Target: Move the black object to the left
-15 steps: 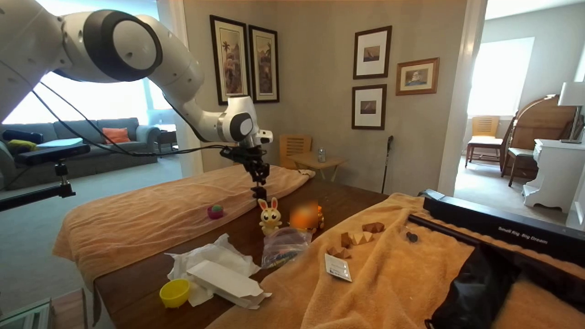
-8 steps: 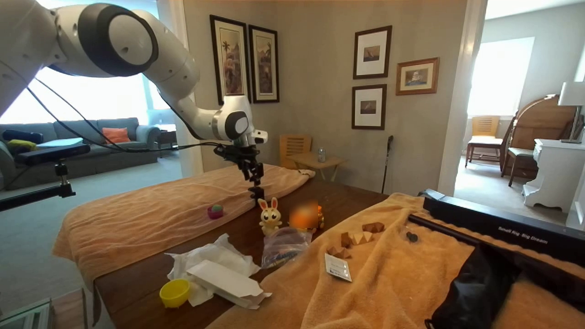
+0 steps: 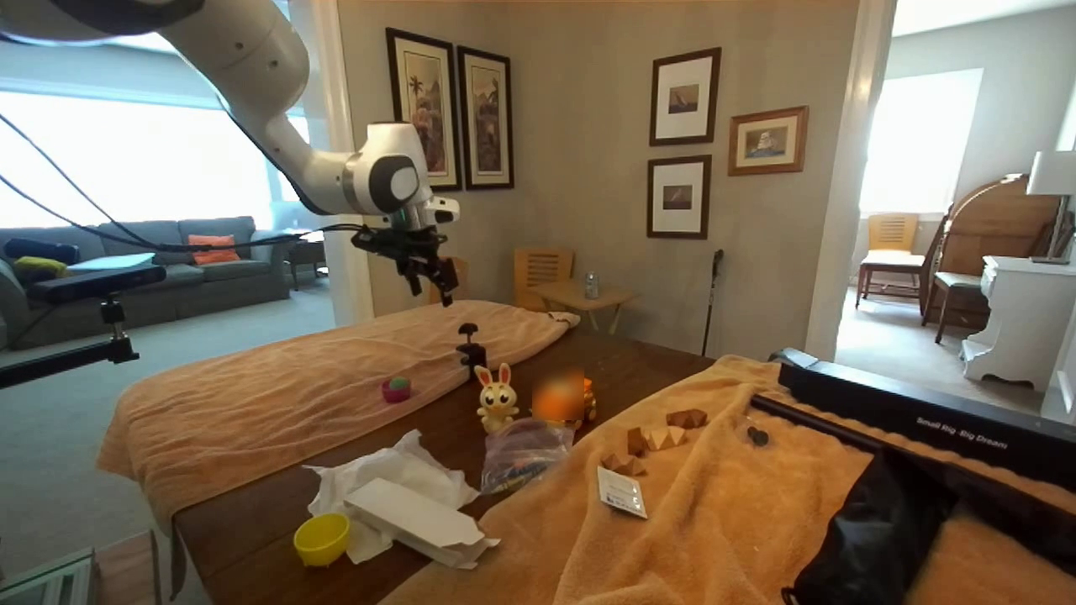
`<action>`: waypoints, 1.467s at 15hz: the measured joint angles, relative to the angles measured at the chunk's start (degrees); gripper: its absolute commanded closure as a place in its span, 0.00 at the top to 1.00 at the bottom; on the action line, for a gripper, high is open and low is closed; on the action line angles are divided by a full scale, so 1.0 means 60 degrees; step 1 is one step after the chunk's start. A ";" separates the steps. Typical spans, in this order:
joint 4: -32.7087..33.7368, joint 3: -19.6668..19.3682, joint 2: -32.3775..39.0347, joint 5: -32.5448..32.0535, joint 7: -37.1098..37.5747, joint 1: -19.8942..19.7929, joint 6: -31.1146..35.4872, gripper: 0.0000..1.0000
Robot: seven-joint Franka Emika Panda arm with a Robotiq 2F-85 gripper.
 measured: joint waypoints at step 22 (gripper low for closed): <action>-0.3937 -0.0082 -0.4205 0.1156 -0.2777 -0.2490 -0.3043 1.00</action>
